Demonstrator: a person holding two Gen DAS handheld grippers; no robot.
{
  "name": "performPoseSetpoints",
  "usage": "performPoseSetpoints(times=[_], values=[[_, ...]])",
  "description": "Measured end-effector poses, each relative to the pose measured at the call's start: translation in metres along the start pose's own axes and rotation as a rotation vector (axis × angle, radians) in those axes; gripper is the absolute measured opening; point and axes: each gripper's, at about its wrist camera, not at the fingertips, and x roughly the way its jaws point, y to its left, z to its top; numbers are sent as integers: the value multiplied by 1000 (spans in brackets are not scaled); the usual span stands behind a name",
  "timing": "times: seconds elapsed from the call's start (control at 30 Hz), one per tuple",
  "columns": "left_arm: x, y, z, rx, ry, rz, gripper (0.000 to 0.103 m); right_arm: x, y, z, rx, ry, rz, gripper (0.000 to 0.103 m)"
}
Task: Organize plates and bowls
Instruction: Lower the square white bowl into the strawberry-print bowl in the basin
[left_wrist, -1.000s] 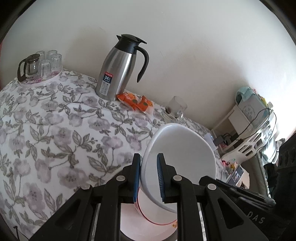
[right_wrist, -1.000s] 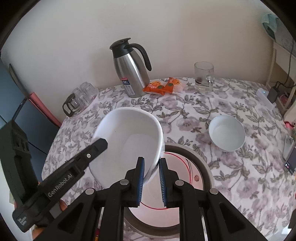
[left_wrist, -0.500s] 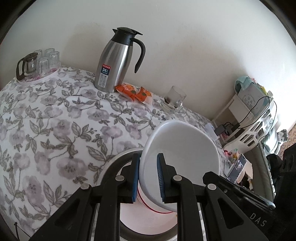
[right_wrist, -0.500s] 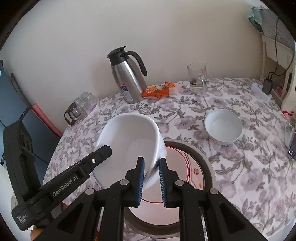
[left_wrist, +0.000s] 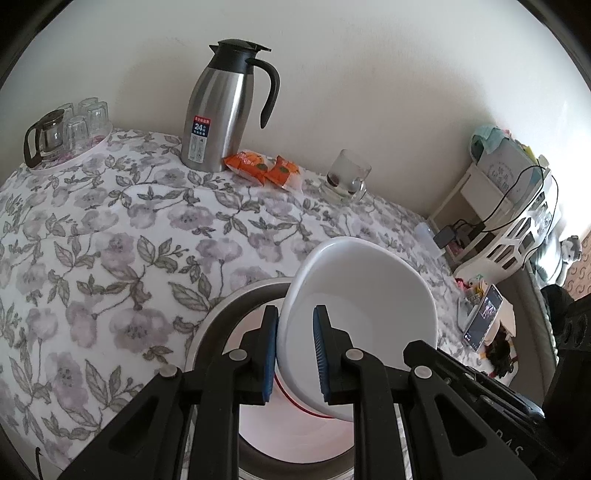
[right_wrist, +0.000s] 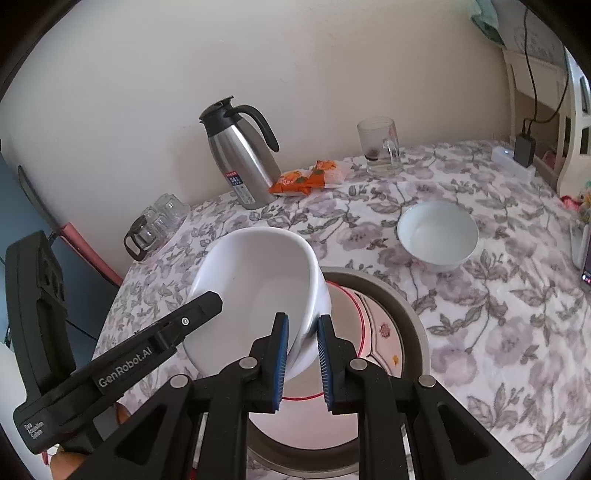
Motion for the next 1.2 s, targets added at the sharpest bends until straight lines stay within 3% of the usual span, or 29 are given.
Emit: performPoseSetpoints(times=[0.87, 1.2], values=[[31, 0, -10, -11, 143, 4, 18, 17, -19, -7, 56, 40, -20, 18], [29, -1, -10, -6, 133, -6, 18, 23, -26, -9, 72, 54, -26, 19]])
